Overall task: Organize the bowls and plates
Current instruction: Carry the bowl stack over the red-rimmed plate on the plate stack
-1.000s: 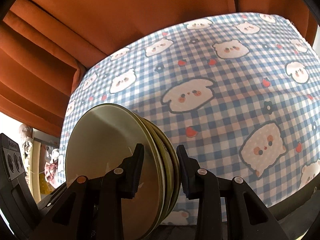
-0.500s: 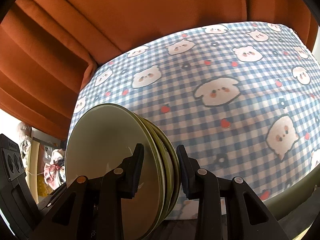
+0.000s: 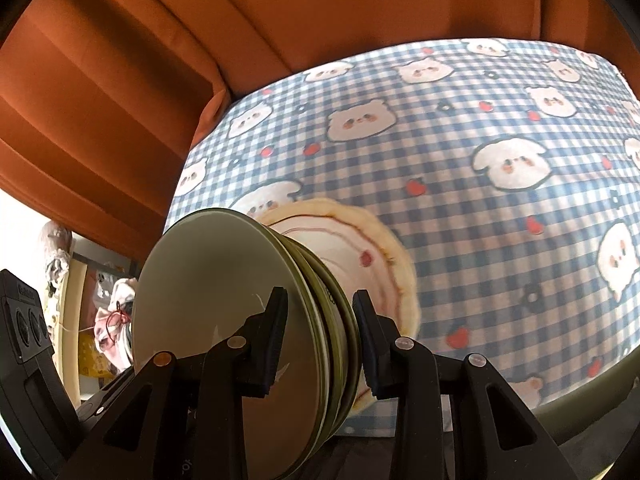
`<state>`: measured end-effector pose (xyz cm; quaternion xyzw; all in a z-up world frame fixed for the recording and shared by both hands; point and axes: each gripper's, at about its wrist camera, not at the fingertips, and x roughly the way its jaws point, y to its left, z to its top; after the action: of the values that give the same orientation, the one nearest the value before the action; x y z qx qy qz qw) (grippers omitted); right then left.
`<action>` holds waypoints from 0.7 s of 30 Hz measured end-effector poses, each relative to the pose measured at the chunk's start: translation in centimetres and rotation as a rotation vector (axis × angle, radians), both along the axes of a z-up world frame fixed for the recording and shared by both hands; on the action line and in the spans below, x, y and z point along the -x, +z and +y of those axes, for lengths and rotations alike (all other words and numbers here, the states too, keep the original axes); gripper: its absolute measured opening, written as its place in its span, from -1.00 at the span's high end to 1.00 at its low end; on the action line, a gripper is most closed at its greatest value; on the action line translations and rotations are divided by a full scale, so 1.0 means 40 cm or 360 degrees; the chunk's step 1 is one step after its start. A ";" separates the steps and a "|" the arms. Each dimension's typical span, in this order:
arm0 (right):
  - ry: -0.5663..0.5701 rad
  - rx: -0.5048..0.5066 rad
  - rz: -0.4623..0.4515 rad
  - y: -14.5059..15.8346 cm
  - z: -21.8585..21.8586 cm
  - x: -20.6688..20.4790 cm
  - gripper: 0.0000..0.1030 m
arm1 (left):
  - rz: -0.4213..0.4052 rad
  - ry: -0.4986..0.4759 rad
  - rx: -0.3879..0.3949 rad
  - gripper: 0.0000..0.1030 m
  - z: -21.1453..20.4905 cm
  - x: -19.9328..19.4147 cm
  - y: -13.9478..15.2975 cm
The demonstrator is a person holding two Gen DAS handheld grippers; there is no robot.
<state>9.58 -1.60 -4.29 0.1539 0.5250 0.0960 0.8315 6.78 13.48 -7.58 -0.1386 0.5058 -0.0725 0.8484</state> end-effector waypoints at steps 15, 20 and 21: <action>-0.0024 0.0044 0.0142 -0.066 0.046 -0.060 0.28 | 0.0137 -0.0037 0.0036 0.00 0.031 -0.068 -0.065; -0.0040 0.0067 0.0137 -0.069 0.044 -0.073 0.29 | 0.0109 -0.0065 0.0011 0.00 0.025 -0.079 -0.066; -0.0041 0.0071 0.0135 -0.069 0.043 -0.074 0.29 | 0.0106 -0.0071 0.0004 0.00 0.024 -0.081 -0.066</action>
<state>12.53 0.12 -7.05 0.1460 0.5599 0.0669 0.8128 10.01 14.45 -10.24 -0.1307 0.5367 -0.0875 0.8290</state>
